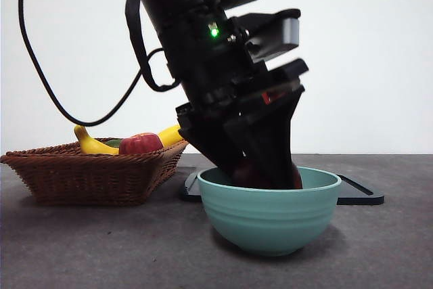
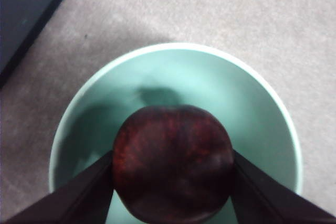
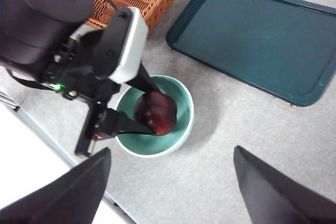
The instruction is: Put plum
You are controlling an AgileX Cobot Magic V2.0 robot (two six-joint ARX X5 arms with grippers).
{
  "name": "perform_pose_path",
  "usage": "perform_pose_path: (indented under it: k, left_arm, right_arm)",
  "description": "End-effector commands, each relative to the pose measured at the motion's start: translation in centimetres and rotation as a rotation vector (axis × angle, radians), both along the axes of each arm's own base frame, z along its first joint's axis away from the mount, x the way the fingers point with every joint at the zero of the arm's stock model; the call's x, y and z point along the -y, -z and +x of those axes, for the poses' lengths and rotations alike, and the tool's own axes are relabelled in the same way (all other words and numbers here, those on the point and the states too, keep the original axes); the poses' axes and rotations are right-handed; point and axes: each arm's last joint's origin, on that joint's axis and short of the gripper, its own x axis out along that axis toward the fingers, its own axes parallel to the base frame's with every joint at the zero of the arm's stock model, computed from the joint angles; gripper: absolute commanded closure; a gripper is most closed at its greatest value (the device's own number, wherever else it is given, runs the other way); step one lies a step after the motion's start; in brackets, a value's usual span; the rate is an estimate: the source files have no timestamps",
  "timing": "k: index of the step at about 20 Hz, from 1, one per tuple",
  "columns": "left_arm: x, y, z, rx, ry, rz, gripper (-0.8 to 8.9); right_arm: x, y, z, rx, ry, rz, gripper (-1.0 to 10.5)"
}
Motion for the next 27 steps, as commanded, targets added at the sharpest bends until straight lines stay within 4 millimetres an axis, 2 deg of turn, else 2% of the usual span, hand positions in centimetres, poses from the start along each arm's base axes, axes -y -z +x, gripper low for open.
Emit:
perform_pose_path:
  k: [1,3,6,14,15,17,22,25,27]
  left_arm:
    - [0.8,0.5,0.1,0.014,0.027,0.002,5.93]
    - [0.9,0.5,0.0,0.018,0.037,0.003,5.85]
    - [0.9,0.5,0.0,0.019,0.040,0.005,4.63]
    - [1.0,0.3,-0.2,0.011,0.030,0.000,4.56]
    - [1.1,-0.1,-0.2,0.014,0.030,-0.003,4.19]
    - [1.1,-0.9,-0.2,0.024,0.030,-0.015,3.69]
    - [0.7,-3.8,-0.2,0.064,0.017,-0.039,3.72]
    - [-0.8,-7.2,-0.3,0.115,-0.031,-0.122,3.72]
    - [-2.7,-9.9,-0.3,0.156,-0.086,-0.193,3.72]
  right_arm:
    - [-0.1,-0.6,0.1,0.019,-0.004,0.007,5.7]
    - [-0.1,-0.6,0.1,0.019,-0.004,0.007,5.7]
    - [-0.1,-0.6,0.1,0.019,-0.004,0.007,5.7]
    - [-0.1,-0.6,0.1,0.019,-0.004,0.007,5.7]
    - [-0.1,-0.6,0.1,0.019,-0.004,0.007,5.7]
    - [-0.1,-0.6,0.1,0.019,-0.004,0.007,5.7]
    - [-0.1,-0.6,0.1,0.019,-0.004,0.007,5.7]
    - [-0.1,-0.6,0.1,0.019,-0.004,0.007,5.7]
    - [-0.1,-0.6,0.1,0.019,-0.004,0.007,5.7]
